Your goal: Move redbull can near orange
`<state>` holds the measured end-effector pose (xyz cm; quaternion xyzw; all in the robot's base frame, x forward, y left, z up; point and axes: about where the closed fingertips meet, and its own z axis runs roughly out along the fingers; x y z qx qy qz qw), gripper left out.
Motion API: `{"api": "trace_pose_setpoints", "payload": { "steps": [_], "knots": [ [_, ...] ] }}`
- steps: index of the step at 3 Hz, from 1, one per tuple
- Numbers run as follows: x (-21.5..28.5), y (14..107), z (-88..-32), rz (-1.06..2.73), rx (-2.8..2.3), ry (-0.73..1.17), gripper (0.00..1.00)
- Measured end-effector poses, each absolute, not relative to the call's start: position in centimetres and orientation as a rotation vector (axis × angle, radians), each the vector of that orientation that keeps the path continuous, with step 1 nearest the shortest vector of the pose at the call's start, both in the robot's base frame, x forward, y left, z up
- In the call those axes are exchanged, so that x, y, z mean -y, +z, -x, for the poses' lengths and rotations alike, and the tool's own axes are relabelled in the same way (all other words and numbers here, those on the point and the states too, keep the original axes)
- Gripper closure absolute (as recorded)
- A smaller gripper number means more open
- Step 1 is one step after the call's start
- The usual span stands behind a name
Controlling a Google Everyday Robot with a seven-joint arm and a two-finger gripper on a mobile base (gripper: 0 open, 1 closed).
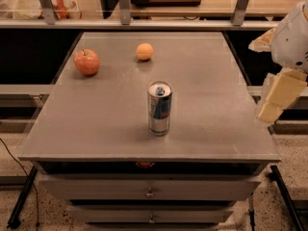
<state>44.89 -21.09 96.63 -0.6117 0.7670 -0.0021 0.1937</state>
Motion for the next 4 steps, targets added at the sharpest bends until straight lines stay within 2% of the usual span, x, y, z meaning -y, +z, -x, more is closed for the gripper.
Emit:
{"api": "trace_pose_setpoints", "payload": {
  "steps": [3, 4],
  "knots": [
    [13.9, 89.5, -49.1, 1.579, -1.697, 0.577, 0.0],
    [12.6, 90.6, -48.9, 1.539, -1.653, 0.64, 0.0]
  ]
}}
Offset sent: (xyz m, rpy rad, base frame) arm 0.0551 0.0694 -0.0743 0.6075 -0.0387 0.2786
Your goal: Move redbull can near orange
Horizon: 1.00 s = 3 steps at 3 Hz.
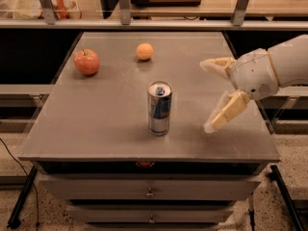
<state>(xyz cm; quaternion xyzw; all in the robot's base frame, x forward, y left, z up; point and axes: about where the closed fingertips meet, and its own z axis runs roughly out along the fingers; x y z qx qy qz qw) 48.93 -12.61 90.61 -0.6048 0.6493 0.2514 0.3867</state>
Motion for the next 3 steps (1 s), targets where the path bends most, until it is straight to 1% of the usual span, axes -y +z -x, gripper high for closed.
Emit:
{"api": "trace_pose_setpoints", "payload": {
  "steps": [1, 3],
  "knots": [
    [13.0, 90.0, -48.7, 1.49, -1.636, 0.681, 0.0],
    [8.5, 87.0, -48.1, 1.445, -1.523, 0.921, 0.0]
  ]
}}
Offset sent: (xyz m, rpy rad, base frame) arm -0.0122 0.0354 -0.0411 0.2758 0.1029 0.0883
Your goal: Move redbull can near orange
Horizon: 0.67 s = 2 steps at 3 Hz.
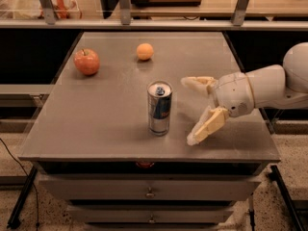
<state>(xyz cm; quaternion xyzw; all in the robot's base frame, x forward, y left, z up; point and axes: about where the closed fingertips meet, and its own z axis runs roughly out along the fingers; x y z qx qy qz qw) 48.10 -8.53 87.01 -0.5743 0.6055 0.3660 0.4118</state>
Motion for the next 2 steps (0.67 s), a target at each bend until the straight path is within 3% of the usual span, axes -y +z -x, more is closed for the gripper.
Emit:
{"api": "trace_pose_setpoints", "payload": {
  "steps": [1, 2],
  "knots": [
    [6.6, 86.6, -48.3, 1.453, -1.475, 0.978, 0.0],
    [5.5, 86.5, -48.5, 1.455, -1.44, 1.005, 0.16]
  ]
}}
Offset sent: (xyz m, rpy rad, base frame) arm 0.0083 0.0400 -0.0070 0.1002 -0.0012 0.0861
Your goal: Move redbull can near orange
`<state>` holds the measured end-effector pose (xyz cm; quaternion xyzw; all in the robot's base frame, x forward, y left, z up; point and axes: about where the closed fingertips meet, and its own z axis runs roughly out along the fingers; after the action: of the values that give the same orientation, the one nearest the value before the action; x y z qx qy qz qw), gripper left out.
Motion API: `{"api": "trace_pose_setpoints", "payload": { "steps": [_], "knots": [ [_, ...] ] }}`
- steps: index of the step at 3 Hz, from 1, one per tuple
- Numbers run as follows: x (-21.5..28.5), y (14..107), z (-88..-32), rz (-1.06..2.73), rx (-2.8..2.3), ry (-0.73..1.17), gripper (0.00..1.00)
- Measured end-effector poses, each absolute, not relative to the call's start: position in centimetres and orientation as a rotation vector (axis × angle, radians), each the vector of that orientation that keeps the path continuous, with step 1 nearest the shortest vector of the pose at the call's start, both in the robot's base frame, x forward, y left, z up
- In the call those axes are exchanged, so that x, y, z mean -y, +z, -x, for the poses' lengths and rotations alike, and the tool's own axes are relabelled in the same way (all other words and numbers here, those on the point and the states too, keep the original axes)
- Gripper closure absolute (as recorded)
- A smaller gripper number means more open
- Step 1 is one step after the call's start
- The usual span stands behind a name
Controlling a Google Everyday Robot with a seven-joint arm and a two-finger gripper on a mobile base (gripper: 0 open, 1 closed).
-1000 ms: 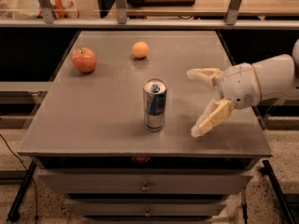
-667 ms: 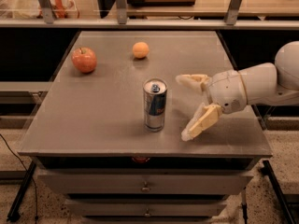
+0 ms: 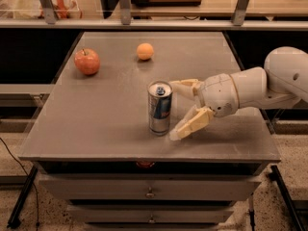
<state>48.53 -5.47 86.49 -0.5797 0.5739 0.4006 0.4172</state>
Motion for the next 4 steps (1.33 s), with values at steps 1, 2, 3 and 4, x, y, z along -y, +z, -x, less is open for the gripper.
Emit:
{"api": "trace_pose_setpoints", "payload": {
  "steps": [1, 2, 3, 4],
  "knots": [
    [4.8, 86.4, -48.7, 1.452, -1.424, 1.021, 0.41],
    [4.8, 85.9, -48.9, 1.438, -1.434, 1.029, 0.64],
    [5.0, 85.3, -49.3, 1.422, -1.457, 1.028, 0.87],
    [5.5, 85.4, -49.8, 1.411, -1.472, 1.016, 1.0]
  ]
}}
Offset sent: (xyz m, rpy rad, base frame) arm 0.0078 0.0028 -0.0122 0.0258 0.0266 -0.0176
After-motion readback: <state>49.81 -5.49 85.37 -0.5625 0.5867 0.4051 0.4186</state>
